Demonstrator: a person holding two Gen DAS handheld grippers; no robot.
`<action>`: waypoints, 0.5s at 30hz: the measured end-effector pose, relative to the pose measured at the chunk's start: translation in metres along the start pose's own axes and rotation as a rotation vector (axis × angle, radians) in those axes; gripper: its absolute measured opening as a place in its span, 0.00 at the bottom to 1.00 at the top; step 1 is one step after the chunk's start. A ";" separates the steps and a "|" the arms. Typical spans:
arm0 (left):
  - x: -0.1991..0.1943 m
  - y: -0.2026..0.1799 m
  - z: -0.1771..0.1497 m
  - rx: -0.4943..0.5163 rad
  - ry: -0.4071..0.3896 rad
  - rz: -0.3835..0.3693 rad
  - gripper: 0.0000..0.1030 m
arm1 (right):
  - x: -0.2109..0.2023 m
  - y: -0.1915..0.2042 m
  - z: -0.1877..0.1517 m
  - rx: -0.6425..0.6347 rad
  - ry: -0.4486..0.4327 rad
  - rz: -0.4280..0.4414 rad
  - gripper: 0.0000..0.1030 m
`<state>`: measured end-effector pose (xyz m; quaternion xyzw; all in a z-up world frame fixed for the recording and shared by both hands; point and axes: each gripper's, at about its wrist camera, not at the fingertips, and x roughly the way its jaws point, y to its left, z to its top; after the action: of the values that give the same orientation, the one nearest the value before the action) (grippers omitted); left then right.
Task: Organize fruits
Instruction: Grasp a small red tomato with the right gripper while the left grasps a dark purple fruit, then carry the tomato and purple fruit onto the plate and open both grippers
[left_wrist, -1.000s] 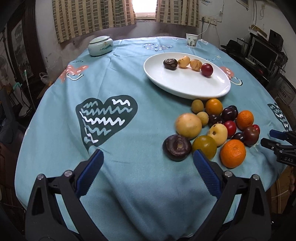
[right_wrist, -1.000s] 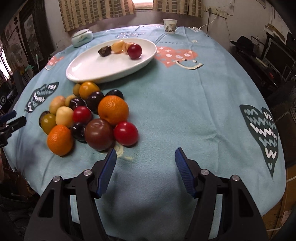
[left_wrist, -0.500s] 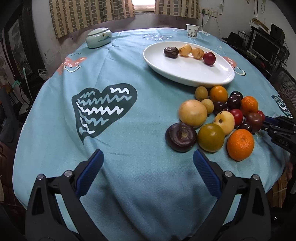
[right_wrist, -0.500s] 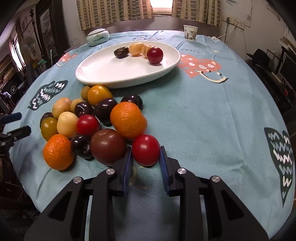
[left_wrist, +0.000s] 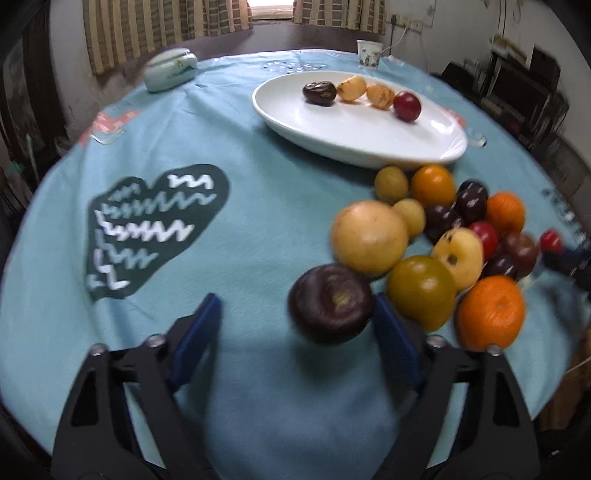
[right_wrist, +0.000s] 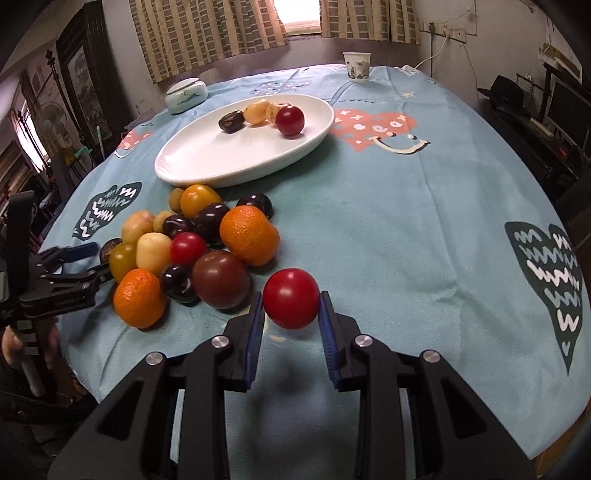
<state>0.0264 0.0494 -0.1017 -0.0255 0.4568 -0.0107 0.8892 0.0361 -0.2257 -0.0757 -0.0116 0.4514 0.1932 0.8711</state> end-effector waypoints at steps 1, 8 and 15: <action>0.001 -0.002 0.003 -0.001 0.000 -0.008 0.65 | 0.001 0.001 0.000 0.002 0.002 0.005 0.29; -0.008 -0.014 0.000 0.012 0.019 -0.080 0.42 | -0.005 0.009 0.002 0.000 -0.011 0.021 0.29; -0.040 -0.009 0.000 0.004 -0.039 -0.101 0.42 | -0.021 0.019 0.009 -0.015 -0.059 0.044 0.29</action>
<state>0.0031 0.0417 -0.0686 -0.0471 0.4375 -0.0560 0.8962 0.0256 -0.2134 -0.0508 -0.0025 0.4242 0.2160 0.8794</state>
